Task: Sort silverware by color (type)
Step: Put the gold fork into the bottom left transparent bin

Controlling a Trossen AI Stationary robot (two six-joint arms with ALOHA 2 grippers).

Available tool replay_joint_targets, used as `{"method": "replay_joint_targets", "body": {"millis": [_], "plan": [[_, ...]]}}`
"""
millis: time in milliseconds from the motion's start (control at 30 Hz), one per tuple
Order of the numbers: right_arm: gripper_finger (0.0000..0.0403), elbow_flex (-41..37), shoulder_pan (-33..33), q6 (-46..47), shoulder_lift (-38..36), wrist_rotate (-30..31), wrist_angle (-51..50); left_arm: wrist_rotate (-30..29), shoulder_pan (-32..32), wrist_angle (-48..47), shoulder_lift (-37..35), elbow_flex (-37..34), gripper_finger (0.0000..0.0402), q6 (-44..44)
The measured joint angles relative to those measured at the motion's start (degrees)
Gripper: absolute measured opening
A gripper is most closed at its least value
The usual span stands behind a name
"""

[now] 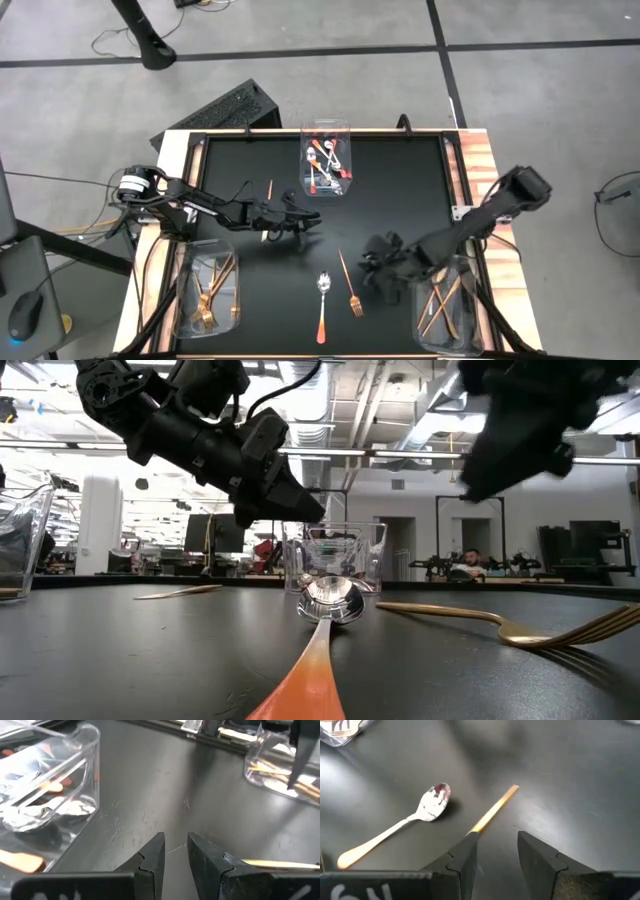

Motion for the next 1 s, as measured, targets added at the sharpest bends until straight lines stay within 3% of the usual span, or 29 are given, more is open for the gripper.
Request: {"method": "replay_joint_targets", "body": {"millis": [100, 500, 800, 1000], "plan": [[0.0161, 0.4, -0.69, -1.03, 5.1, -1.05, 4.6, -0.13, 0.0, -1.51, 0.02, 0.0, 0.0071, -0.42], [0.0161, 9.3, 0.4, -2.97, 19.19, -5.31, 3.8, -1.83, 0.0, -3.47, 0.02, 0.0, 0.0071, -0.8], [0.0159, 11.58, -0.15, -2.69, 23.36, -9.73, 0.06, -2.24, 0.0, -5.07, 0.04, -0.02, 0.0071, -1.6], [0.0097, 11.63, -1.02, -2.62, 23.22, -10.67, -2.9, -2.22, 0.0, -4.9, 0.04, -0.02, 0.0071, -1.66]]}}
